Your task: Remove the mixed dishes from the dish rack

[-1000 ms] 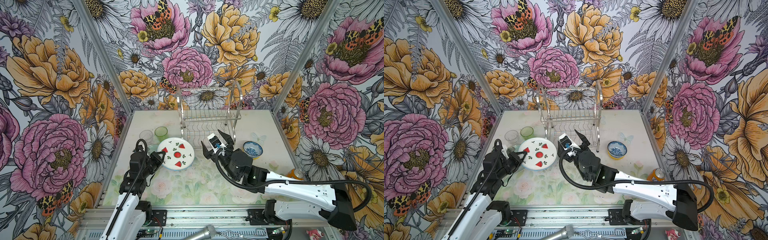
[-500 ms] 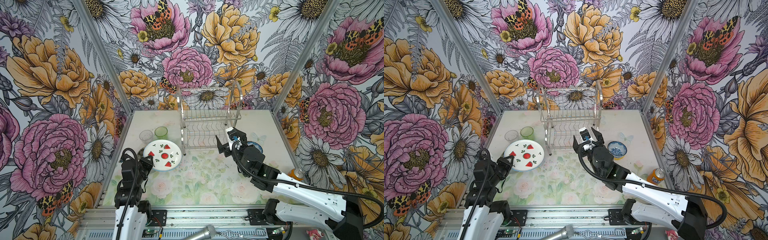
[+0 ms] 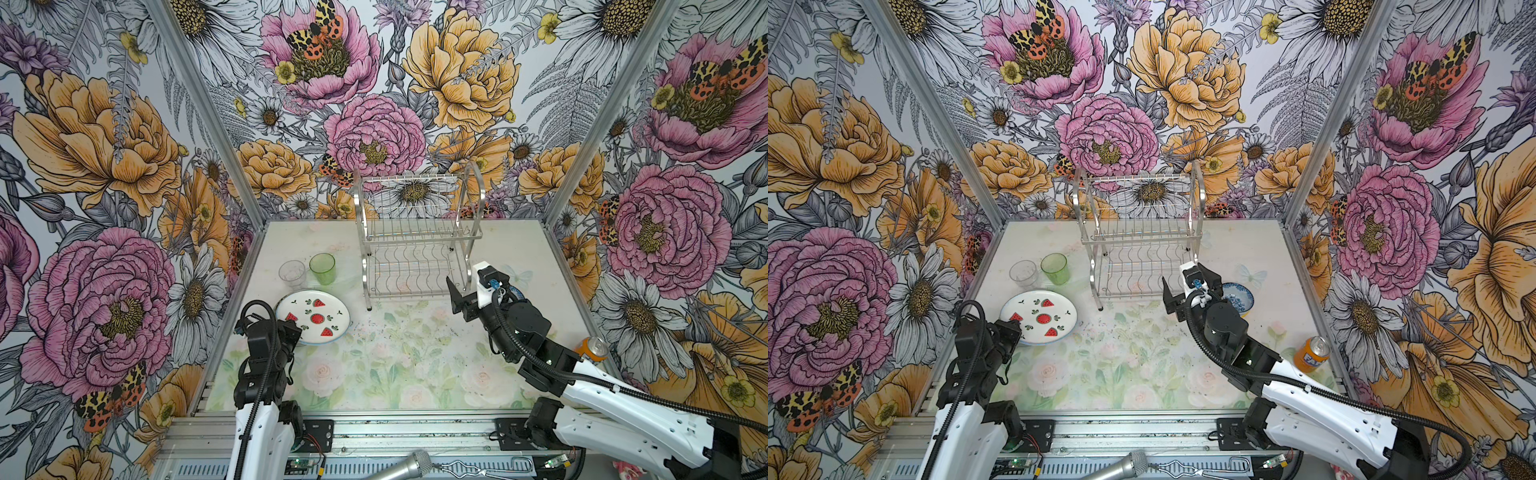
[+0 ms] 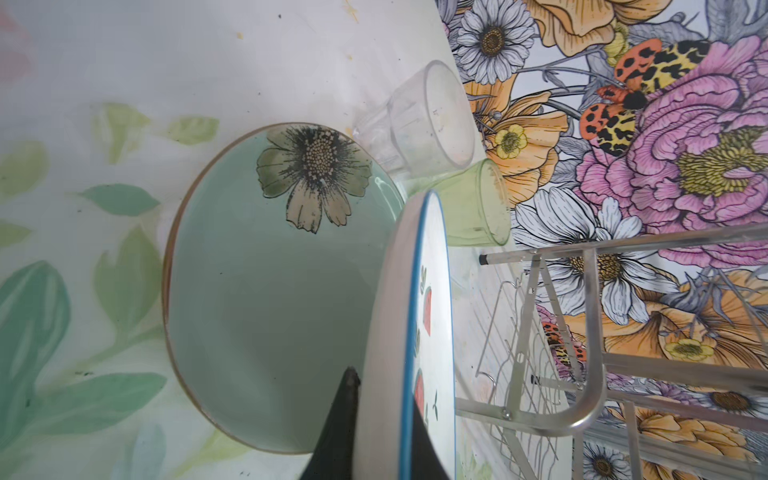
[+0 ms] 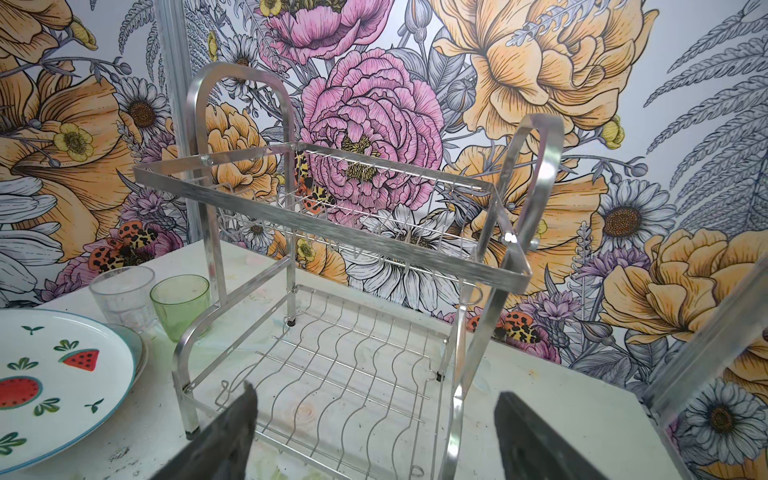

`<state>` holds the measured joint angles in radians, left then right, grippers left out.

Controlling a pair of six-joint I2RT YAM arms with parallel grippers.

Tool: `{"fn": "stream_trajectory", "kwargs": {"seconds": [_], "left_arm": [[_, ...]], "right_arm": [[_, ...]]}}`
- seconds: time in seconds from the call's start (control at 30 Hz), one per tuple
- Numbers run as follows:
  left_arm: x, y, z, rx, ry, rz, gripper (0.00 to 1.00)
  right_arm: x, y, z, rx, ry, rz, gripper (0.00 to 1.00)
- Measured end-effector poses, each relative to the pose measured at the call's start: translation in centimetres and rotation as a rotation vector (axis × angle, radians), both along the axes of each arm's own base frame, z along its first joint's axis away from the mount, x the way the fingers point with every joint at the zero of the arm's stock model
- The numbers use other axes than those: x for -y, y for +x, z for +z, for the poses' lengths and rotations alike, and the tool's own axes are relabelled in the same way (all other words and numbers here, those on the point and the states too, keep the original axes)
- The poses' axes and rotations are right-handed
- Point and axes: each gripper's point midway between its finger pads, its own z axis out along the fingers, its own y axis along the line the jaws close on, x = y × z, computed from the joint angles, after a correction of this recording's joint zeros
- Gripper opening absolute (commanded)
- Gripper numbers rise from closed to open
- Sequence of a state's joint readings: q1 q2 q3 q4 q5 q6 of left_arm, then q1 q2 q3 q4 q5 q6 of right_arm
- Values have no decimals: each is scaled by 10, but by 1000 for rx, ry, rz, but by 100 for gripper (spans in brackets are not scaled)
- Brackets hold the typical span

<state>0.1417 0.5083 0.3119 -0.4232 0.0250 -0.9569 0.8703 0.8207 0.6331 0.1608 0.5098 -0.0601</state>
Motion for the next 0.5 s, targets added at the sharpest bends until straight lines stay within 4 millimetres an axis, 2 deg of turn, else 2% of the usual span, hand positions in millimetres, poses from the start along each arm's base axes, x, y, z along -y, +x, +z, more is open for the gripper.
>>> {"fn": "stream_trajectory", "kwargs": {"seconds": [0.5], "left_arm": [[-22,4,0,-6,113,77,2]], "right_arm": [[2,-3,-12,-38,9,17,90]]}}
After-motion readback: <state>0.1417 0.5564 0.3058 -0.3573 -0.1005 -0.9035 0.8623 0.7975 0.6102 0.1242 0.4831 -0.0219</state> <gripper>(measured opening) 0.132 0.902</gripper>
